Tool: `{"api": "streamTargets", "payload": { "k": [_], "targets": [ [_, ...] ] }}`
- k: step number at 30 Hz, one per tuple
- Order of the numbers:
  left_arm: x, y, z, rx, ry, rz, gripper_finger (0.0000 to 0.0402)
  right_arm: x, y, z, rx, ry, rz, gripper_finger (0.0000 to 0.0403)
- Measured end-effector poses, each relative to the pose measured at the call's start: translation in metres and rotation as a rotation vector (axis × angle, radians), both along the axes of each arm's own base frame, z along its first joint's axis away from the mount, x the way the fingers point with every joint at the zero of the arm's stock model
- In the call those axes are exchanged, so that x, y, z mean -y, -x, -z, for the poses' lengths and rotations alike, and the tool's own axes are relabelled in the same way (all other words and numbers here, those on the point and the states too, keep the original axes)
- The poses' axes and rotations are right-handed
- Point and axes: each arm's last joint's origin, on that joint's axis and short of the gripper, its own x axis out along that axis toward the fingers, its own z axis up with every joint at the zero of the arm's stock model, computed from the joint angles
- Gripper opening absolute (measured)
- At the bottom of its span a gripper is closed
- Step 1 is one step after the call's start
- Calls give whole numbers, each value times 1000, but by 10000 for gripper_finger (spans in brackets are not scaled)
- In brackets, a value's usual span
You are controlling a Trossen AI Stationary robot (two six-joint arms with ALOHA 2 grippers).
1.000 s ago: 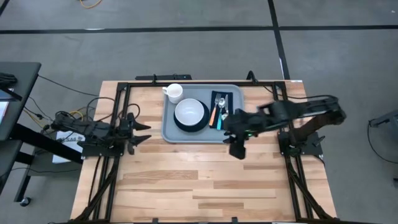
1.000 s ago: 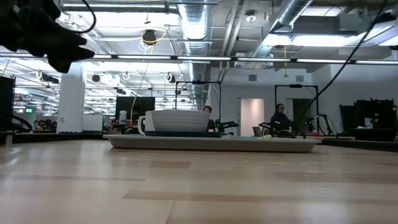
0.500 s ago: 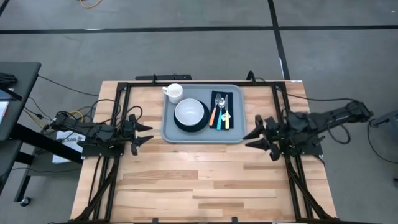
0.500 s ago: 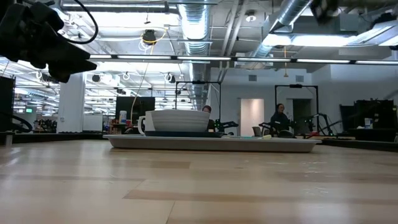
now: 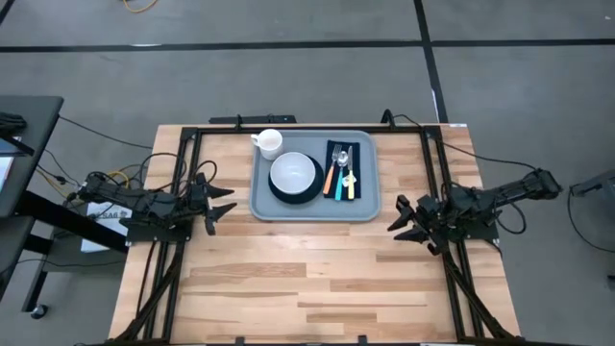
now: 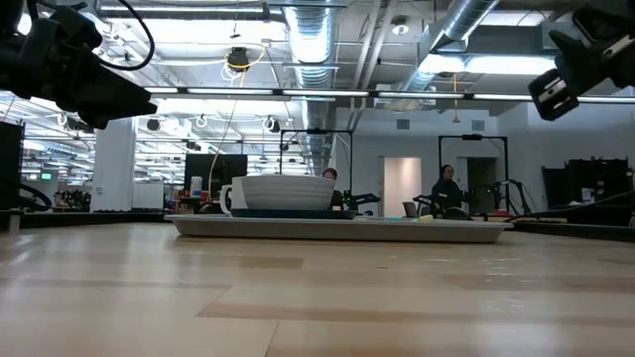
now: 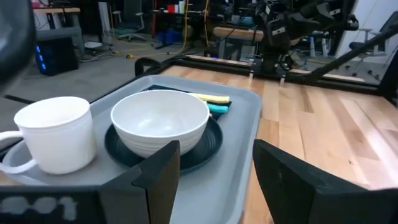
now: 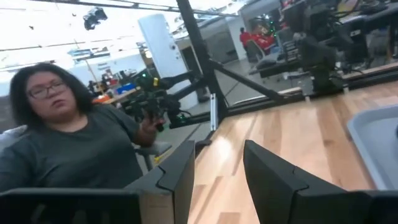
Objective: Set up tray
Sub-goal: Return to Home Position
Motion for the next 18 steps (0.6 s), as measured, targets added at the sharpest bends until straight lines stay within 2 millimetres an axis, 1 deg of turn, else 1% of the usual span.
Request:
{"api": "streamTargets", "payload": {
  "k": [6,18],
  "targets": [
    [0,0,0,-4,-10,2,191,0,1,3,-4,59,12,129],
    [1,0,1,-5,1,32,191,0,1,6,-32,69,19,129]
  ]
}}
